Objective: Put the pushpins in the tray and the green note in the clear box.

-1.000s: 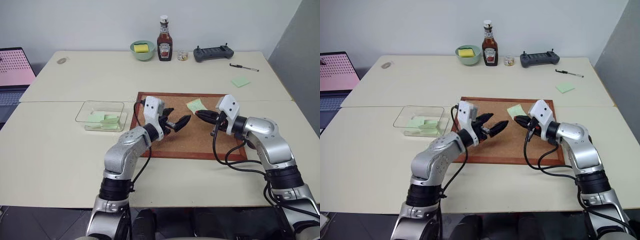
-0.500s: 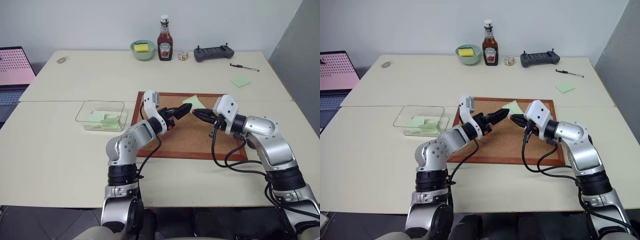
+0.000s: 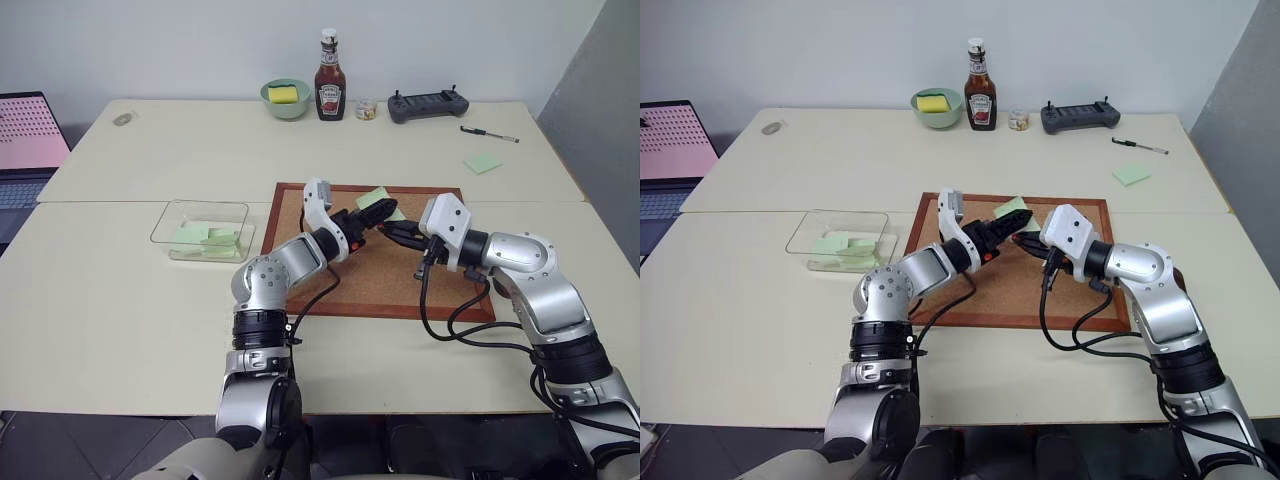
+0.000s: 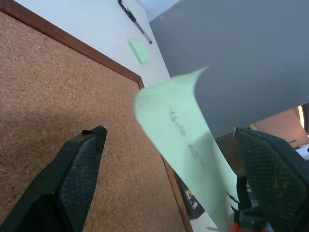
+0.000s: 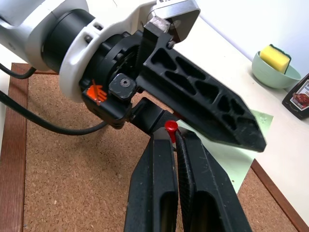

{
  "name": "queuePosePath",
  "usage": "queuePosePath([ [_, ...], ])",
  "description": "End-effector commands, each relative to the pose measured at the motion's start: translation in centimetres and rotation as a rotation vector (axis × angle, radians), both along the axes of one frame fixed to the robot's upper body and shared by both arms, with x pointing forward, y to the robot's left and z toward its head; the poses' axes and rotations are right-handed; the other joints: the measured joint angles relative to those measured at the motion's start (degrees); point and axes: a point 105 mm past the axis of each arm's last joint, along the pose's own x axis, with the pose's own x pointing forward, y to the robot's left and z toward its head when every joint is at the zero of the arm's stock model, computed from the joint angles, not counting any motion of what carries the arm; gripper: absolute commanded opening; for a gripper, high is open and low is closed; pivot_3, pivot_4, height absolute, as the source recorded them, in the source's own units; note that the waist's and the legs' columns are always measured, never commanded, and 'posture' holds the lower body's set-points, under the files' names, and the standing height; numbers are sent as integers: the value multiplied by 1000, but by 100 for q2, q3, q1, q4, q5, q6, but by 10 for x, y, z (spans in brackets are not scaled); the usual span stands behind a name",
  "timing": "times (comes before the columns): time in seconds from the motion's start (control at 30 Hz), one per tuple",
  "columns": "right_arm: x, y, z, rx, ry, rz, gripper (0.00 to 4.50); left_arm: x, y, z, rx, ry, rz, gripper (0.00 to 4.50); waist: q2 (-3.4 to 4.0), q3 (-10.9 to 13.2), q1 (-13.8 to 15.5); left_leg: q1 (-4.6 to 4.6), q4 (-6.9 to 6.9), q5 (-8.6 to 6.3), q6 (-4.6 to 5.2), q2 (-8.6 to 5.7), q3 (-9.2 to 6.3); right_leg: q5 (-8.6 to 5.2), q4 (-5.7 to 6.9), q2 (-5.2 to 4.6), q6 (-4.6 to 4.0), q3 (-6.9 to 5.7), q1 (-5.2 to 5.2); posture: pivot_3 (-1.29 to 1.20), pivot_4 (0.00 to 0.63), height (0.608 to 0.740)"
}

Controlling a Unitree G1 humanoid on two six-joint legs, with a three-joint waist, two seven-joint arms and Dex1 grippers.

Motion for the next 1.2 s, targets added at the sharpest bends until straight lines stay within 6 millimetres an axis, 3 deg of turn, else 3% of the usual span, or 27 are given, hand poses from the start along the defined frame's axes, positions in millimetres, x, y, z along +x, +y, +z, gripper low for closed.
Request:
queuePosePath([
  [0.03, -6, 6, 14, 10, -59, 34, 0, 1, -7, 18, -87, -14, -18, 4034, 0, 0, -1, 0, 0, 0, 0, 0, 0, 0, 0, 0, 0, 0, 0, 0, 150, 740],
  [0.77, -3, 8, 19, 35, -72, 30, 0, -4, -6, 24, -166, 10, -30, 118, 0, 0, 1, -7, 2, 1, -1, 0, -1, 0, 1, 0, 0, 0, -7, 0, 150, 740],
  [1.2, 2, 2, 28, 157, -33, -34, 0, 1, 6, 32, -246, 4, 31, 57, 0, 0, 1, -19, 8, 1, -2, 0, -1, 1, 5, 0, -1, 0, -18, 0, 150, 740],
])
